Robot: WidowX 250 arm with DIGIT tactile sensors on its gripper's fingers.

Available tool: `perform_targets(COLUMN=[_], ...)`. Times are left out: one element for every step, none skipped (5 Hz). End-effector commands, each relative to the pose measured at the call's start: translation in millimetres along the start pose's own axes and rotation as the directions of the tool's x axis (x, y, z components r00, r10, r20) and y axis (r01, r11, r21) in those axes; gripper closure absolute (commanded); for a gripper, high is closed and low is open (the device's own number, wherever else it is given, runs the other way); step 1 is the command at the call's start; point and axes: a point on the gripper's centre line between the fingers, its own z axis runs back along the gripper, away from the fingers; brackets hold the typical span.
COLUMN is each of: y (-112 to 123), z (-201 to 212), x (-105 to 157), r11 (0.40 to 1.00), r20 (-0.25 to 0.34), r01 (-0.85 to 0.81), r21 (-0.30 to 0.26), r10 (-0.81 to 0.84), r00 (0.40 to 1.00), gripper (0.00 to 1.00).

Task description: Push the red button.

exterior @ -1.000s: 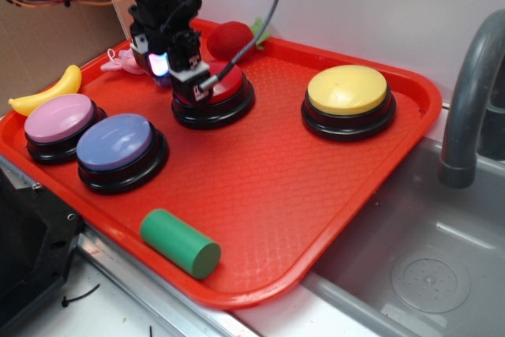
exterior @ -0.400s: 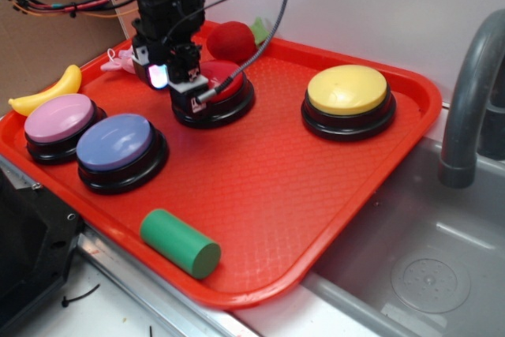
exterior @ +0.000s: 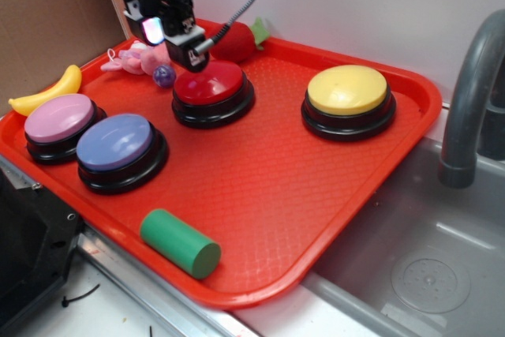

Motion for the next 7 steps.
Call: perform_targets(y=[-12, -13, -10, -3, -2, -3, -1], z=[-35, -29, 13, 54, 77, 88, 96], x=[21, 18, 17, 12, 5, 0, -2], r11=[0.997, 0.997, 0.999, 0.999, 0.997, 0.997, 0.997], r20=[0.035, 0.034, 0.027, 0.049, 0.036, 0.036, 0.034], r01=[0.072, 0.078, 0.041, 0.007, -0.013, -0.023, -0.030], r21=[0.017, 0.011, 0.028, 0.050, 0.077, 0.077, 0.074], r10=[-0.073, -0.079, -0.042, -0.010, 0.010, 0.020, 0.028], r00=[0.997, 0.996, 0.999, 0.999, 0.999, 0.999, 0.999], gripper=[0.00, 0.00, 0.00, 0.00, 0.00, 0.00, 0.00])
